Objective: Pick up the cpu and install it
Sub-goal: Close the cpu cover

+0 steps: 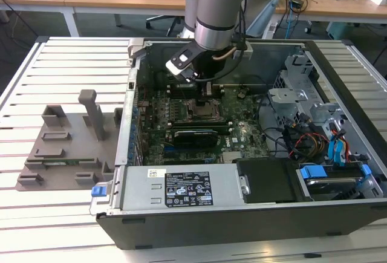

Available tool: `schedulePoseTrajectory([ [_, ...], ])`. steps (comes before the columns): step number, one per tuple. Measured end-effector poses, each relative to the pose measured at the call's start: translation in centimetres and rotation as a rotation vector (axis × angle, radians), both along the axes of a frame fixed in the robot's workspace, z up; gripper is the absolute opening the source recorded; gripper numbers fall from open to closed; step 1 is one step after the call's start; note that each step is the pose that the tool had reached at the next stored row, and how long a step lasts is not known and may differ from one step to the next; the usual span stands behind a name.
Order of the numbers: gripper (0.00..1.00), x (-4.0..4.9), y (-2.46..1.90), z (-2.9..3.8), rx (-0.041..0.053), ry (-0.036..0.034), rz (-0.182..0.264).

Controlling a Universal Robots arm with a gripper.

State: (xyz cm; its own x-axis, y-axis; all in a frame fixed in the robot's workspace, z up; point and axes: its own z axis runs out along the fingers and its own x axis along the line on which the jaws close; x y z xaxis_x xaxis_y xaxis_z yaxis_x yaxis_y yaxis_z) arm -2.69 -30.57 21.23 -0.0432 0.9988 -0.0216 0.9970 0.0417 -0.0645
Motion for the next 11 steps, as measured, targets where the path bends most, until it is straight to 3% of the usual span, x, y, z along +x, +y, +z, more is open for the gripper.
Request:
schedulePoseTrajectory([
  [11,0.11,-1.16,0.0,-0.7,0.0,0.0,0.0],
])
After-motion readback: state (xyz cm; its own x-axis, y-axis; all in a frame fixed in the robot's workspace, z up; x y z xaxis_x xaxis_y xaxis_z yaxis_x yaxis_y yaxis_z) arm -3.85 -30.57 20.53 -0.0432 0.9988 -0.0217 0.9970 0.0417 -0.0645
